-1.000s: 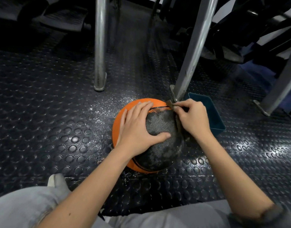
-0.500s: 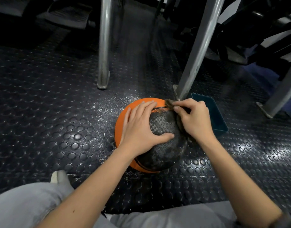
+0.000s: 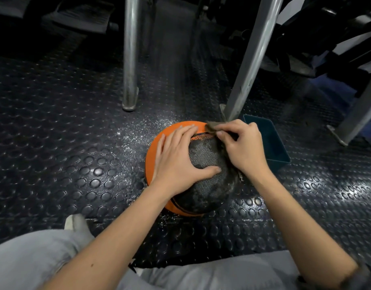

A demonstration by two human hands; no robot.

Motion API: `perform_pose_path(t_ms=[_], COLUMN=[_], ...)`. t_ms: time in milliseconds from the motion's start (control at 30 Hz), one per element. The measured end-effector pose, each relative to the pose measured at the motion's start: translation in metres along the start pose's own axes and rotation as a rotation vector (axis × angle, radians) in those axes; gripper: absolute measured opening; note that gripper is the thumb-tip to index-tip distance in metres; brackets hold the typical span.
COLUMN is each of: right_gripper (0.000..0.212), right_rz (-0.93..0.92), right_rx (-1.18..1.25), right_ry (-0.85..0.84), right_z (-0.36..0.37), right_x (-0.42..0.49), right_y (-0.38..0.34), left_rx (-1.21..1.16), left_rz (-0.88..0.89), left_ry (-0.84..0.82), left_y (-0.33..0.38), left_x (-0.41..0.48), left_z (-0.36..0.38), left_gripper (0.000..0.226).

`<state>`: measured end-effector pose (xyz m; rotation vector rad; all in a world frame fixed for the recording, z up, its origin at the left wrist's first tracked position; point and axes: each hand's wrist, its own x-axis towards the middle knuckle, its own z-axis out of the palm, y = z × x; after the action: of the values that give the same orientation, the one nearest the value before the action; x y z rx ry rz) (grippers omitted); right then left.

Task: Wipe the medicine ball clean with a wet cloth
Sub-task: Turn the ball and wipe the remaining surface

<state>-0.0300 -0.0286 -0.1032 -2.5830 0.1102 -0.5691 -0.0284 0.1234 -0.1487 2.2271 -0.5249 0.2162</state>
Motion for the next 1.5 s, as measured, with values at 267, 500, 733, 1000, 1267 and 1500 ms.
perform_pose_path(t_ms=[267,500,733,1000,1267,1500], right_gripper=[0.014,0.017,0.017,0.024,0.023,0.019], right_rz=[-0.136,0.024,-0.276,-0.247,-0.404,-0.283], right_rx=[-0.138,0.015,-0.143,-0.188,-0.217,-0.227], right_ry=[-0.041,0.03,0.001,-0.164,-0.053,-0.13], right_z=[-0.01,-0.006,-0.007,-0.008,-0.021,-0.002], right_x=[-0.002,-0.008,-0.03,-0.001,-0.043,0.011], right_y=[0.004,0.014,-0.011,-0.011,-0.001,-0.015], left_rx=[-0.011,-0.01,-0.015,-0.023,-0.03,-0.029], left_rz=[0.024,0.014,0.016,0.005,0.047,0.032], left_ry=[-0.04,-0.008,-0.021,-0.014,-0.047,-0.072], left_y=[0.001,-0.001,-0.004,-0.006,-0.003,-0.007], left_x=[-0.005,-0.003,0.003,0.007,0.006,0.007], left_z=[0.0,0.0,0.002,0.0,0.002,-0.004], left_gripper=[0.1,0.101,0.103,0.11,0.108,0.114])
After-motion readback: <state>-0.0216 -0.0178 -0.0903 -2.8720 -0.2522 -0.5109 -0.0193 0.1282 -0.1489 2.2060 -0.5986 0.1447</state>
